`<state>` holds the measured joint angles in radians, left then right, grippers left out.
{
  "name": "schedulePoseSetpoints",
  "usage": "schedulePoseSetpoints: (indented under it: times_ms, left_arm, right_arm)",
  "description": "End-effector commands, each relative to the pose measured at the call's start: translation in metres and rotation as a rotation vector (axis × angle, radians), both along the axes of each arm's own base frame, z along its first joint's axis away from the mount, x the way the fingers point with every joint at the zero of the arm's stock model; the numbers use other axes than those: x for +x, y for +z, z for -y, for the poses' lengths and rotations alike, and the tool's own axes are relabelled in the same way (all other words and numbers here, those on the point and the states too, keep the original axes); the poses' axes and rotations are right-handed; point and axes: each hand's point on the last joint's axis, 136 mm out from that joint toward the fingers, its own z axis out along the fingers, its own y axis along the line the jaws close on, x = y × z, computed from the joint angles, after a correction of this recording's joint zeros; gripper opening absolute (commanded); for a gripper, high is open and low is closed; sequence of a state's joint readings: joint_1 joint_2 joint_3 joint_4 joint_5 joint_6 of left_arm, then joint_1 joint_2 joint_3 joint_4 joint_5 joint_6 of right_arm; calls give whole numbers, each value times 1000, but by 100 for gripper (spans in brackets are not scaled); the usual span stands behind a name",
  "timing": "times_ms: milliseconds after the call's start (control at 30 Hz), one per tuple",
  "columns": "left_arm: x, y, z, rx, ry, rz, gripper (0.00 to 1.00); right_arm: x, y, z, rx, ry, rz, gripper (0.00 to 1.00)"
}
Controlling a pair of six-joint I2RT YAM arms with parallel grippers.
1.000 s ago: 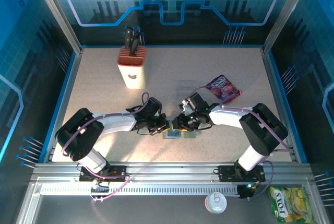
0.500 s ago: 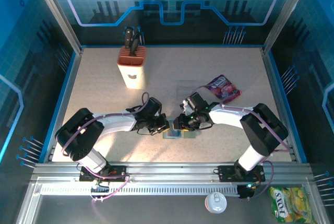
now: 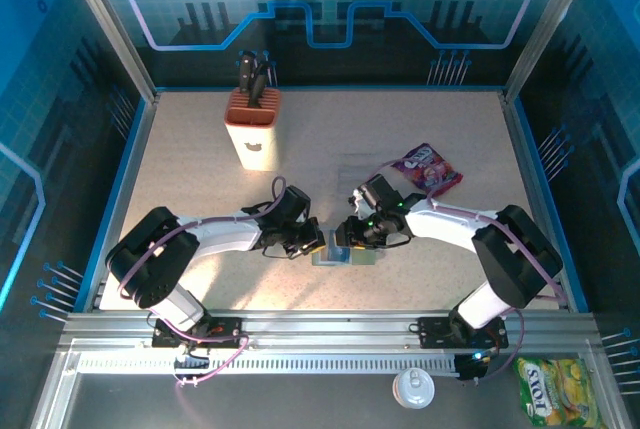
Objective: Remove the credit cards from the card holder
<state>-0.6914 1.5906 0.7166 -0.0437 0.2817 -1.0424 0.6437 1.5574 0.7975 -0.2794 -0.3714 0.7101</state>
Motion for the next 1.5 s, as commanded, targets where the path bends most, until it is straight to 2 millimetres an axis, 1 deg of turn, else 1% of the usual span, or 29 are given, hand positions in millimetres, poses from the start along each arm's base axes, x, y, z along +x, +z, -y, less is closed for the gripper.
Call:
schedulePoseSetpoints:
  times_ms: [0,200,400,700,1033,1300,1467]
  left_arm:
    - [2,14,8,-5,-35,31,5]
    - [3,17,19,-8,-68,35,5]
    - [1,9,22,3,-87,11,4]
    - [-4,-3,12,69,-82,-16,4]
    - [-7,-11,6,101,-85,-37,4]
    - [-8,-13,6,107,-85,-43,4]
    - [-8,-12,5,107,-86,-44,4]
  right_arm:
    - [5,8,6,-11,-10,23,43]
    - [3,3,11,-19,-20,13,43]
    - [2,-3,14,-24,-26,-2,43]
    - [1,-7,12,-3,-27,-23,43]
    - [0,-17,10,38,-41,-53,43]
    - [-1,-26,8,50,-43,-81,43]
    - [1,-23,6,66,-46,-77,42]
